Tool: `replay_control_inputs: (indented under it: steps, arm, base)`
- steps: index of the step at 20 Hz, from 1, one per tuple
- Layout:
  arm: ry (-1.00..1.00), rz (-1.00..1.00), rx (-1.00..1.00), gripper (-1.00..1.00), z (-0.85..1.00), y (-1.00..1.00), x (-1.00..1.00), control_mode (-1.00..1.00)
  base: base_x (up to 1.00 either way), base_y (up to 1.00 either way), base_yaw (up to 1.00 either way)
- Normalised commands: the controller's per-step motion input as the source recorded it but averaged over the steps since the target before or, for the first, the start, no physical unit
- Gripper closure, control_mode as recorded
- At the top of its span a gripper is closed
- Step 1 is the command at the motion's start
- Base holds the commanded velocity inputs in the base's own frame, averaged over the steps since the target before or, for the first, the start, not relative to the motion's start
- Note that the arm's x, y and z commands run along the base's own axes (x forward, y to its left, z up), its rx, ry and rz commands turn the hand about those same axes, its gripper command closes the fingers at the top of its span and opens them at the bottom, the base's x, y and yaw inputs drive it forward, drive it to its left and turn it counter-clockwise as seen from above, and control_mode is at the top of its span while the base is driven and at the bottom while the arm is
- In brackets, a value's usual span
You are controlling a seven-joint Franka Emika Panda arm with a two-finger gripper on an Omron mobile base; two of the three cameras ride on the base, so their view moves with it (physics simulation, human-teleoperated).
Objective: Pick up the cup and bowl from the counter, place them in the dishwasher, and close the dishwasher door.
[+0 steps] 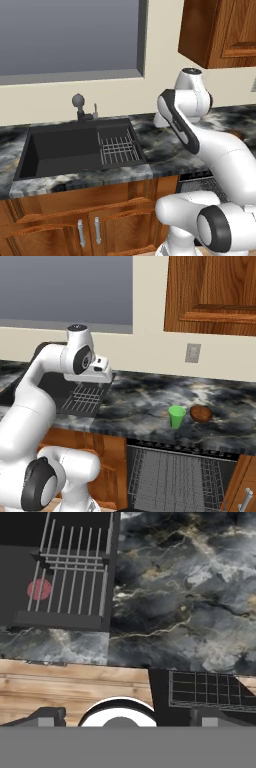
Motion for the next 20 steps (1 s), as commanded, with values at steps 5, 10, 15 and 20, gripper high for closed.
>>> replay_control_inputs:
  steps: [5, 10, 15, 20]
  arm:
    - [0.00, 0.00, 0.00, -1.00, -0.20, -0.28, 0.00, -1.00]
    - [0.00, 0.00, 0.00, -1.00, -0.21, -0.28, 0.00, -1.00]
    - [0.00, 0.00, -0.02, -1.00, -0.13, -0.29, 0.00, -1.00]
    - [0.00, 0.00, -0.05, -1.00, -0.13, -0.30, 0.00, -1.00]
  base:
    - [0.00, 0.00, 0.00]
    - [0.00, 0.00, 0.00]
    - [0.00, 0.00, 0.00]
    - [0.00, 0.00, 0.00]
